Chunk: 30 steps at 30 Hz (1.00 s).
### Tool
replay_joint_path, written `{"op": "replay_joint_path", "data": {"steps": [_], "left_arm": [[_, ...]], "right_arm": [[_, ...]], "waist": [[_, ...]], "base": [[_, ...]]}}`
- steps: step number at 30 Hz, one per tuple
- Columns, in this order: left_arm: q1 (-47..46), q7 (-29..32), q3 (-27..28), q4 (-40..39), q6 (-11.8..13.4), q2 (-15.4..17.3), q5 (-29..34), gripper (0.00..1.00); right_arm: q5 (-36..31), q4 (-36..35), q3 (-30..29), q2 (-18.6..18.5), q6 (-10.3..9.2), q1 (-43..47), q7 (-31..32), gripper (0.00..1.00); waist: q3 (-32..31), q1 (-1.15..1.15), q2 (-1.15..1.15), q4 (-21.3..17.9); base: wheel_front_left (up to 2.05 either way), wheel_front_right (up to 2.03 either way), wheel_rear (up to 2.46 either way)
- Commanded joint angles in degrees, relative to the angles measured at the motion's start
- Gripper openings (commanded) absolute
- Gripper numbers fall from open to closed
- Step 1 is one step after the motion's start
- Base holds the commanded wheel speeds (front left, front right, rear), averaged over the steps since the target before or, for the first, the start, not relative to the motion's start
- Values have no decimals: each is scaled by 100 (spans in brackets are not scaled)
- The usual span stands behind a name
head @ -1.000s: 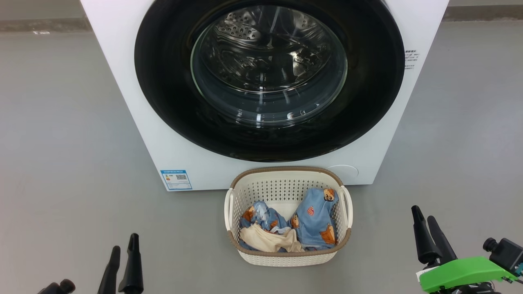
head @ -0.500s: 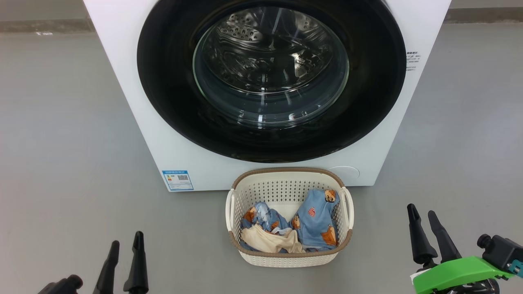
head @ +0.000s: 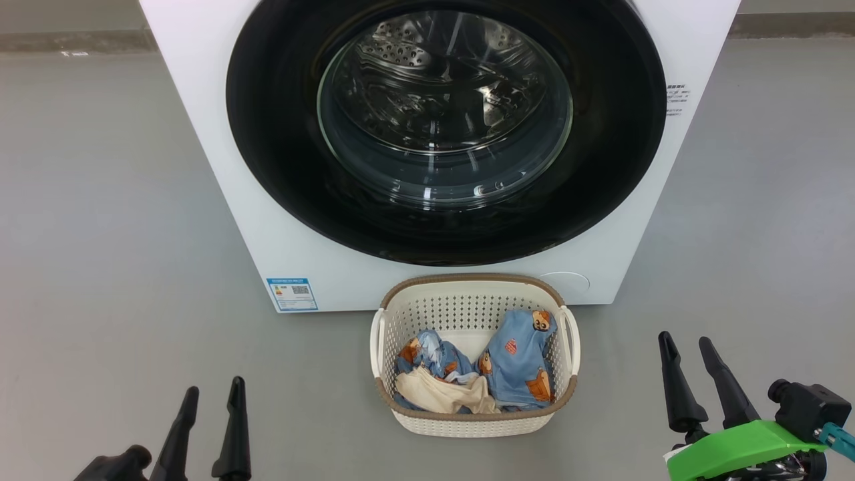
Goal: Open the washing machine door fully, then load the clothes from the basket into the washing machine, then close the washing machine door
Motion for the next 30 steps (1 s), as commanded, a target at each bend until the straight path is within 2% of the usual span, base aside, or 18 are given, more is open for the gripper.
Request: {"op": "replay_joint_path", "data": {"steps": [1,25,30], "left_arm": [[-199,-83,139,-149,-48,89,225,100],[-229,-381,215,-123,-77,105,1787,100],[-246,-381,254,-85,-77,96,1768,100]], "right_arm": [[-251,-177,51,-21,28,-193,-100,100],[-1927,-279,-60,88,33,-107,-317,100],[-1931,-275,-87,106,33,-99,-317,100]], "waist": [[0,0,0,7],[40,0,0,48],[70,0,0,36]], "base": [[0,0,0],[0,0,0],[0,0,0]]}}
